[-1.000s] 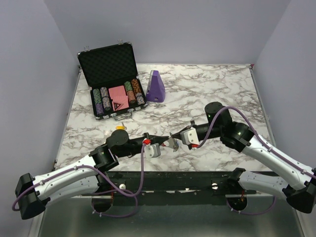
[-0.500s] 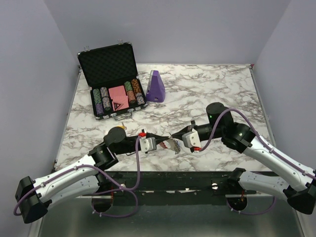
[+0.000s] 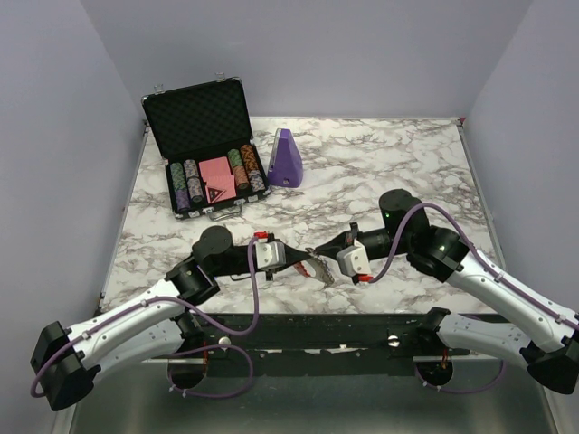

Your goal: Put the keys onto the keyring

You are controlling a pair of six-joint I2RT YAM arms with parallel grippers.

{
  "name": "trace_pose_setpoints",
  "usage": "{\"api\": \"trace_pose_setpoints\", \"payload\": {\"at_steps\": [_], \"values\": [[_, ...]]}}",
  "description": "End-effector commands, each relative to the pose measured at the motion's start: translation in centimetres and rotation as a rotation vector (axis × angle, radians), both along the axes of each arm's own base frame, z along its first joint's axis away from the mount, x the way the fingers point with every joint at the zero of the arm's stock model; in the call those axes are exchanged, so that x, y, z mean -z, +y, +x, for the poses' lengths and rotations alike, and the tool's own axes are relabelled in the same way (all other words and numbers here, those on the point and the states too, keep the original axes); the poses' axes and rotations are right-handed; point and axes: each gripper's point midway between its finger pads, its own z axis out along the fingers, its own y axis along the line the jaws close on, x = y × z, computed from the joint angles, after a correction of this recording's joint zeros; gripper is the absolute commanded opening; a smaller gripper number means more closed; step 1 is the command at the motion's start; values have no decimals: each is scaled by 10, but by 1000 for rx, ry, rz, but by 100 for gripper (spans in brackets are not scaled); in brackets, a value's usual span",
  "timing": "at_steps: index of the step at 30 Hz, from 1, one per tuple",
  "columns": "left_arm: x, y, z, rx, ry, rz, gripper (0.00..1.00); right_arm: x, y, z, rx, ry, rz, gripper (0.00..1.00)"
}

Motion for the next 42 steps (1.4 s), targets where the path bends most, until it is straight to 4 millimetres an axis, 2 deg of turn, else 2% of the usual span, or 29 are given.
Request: {"api": "trace_pose_setpoints", "payload": {"at_steps": [1,11,33,42], "values": [[-12,-4,-17,101,35,-28,0,-11,2,0,-20,-69,42,1],[-9,-8,-20,172,116,-9,0,-8,2,-6,-64,-83,35,0],[-8,-11,-42,433,228,41,0,-3,3,-20,-158,-49,-8,0],[-7,-21,-38,525,233,97,0,4,0,-25,-175,-13,-35,0]]}}
